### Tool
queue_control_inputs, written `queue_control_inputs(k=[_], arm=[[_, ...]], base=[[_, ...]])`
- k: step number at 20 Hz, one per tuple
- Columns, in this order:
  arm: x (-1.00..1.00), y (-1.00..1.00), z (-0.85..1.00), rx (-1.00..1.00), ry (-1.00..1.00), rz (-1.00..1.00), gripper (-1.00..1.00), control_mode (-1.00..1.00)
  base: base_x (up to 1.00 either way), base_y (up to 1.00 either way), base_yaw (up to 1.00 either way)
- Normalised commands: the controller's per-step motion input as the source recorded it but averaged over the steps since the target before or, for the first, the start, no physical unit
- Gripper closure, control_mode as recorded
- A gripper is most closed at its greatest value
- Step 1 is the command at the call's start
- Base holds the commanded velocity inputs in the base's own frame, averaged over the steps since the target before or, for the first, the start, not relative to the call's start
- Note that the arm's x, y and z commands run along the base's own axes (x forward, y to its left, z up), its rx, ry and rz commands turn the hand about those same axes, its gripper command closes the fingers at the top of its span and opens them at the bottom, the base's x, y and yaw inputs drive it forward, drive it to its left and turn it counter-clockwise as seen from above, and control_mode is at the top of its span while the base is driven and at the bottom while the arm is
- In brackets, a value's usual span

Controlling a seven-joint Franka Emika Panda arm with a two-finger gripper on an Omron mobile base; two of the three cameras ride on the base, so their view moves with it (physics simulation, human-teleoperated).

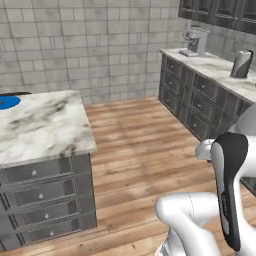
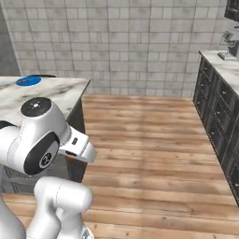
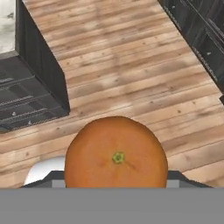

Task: Pick up the tangerine and kiwi from the fridge and place one fruit on each plate on the dining counter.

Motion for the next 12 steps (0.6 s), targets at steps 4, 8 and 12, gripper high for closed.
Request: queue_control_inputs(k=[4,8,12], arm=[[0.00,0.00,0.00,0.00,0.00,0.00,1.00,1.00],[0.00,0.00,0.00,0.00,0.00,0.00,1.00,1.00],[0.00,0.00,0.00,0.00,0.00,0.00,1.00,1.00]], base=[[0.79,-0.82,0.48],[0.94,-0.93,0.49],[1.00,-0.77,0.58]])
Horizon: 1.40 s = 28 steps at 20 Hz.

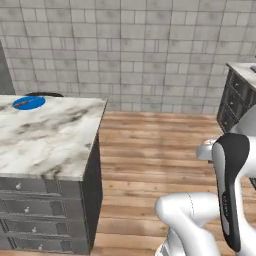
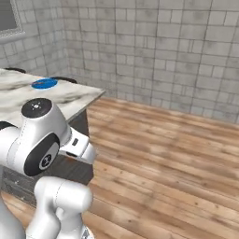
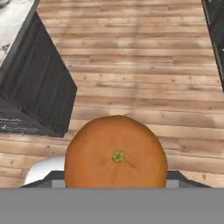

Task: Pick up the tangerine and kiwi from the fridge and place one fruit on each plate on the dining counter.

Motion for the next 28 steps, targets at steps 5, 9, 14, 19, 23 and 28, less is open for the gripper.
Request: queue_control_inputs(k=[5,9,14,19,23,28], arm=[[0.00,0.00,0.00,0.00,0.00,0.00,1.00,1.00],[0.00,0.00,0.00,0.00,0.00,0.00,1.00,1.00],[0.00,0.00,0.00,0.00,0.00,0.00,1.00,1.00],[0.00,0.00,0.00,0.00,0.00,0.00,1.00,1.00],[0.00,0.00,0.00,0.00,0.00,0.00,1.00,1.00],[0.00,0.00,0.00,0.00,0.00,0.00,1.00,1.00]], base=[[1.00,-0.62,0.57],[0.96,-0.73,0.57],[0.37,-0.99,0.33],[0.33,-1.00,0.23],[0.38,-1.00,0.24],[0.43,-0.94,0.25]])
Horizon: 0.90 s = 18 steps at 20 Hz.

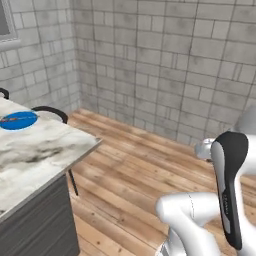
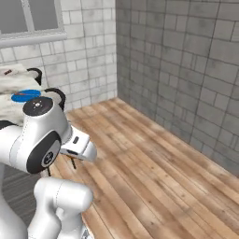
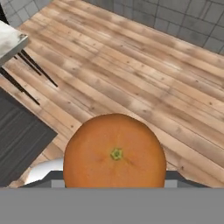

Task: Pick up the tangerine and kiwi from the fridge and place one fruit on each plate on the dining counter.

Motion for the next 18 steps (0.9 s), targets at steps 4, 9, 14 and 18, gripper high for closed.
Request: queue_control_inputs(k=[4,9,14,18], arm=[[0.00,0.00,0.00,0.00,0.00,0.00,1.00,1.00],[0.00,0.00,0.00,0.00,0.00,0.00,1.00,1.00],[0.00,0.00,0.00,0.00,0.00,0.00,1.00,1.00],[0.00,0.00,0.00,0.00,0.00,0.00,1.00,1.00]], base=[[0.32,-0.76,0.29],[0.49,-0.60,0.44],[0.66,-0.74,0.65],[0.81,-0.77,0.64]])
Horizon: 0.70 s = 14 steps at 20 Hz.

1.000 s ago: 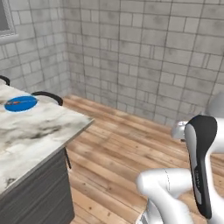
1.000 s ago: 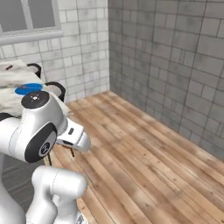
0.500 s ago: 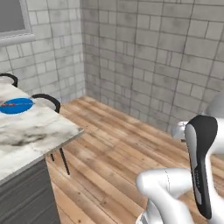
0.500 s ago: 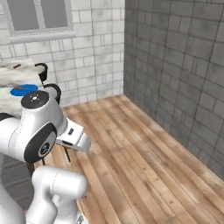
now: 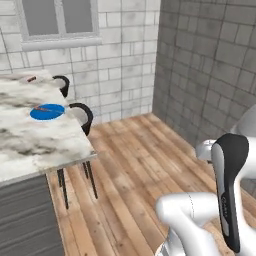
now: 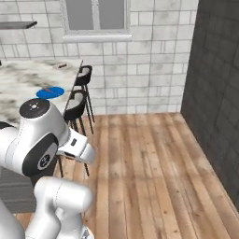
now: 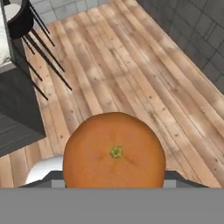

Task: Pick up the tangerine and kiwi from the fridge and place one fruit on each plate on the dining counter.

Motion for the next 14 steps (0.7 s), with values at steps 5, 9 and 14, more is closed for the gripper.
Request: queue_control_inputs(k=[5,9,14], arm=[[0.00,0.00,0.00,0.00,0.00,0.00,1.00,1.00],[0.00,0.00,0.00,0.00,0.00,0.00,1.00,1.00],[0.00,0.00,0.00,0.00,0.00,0.00,1.00,1.00]], base=[[1.00,-0.71,0.62],[1.00,-0.66,0.64],[0.91,-0.67,0.66]])
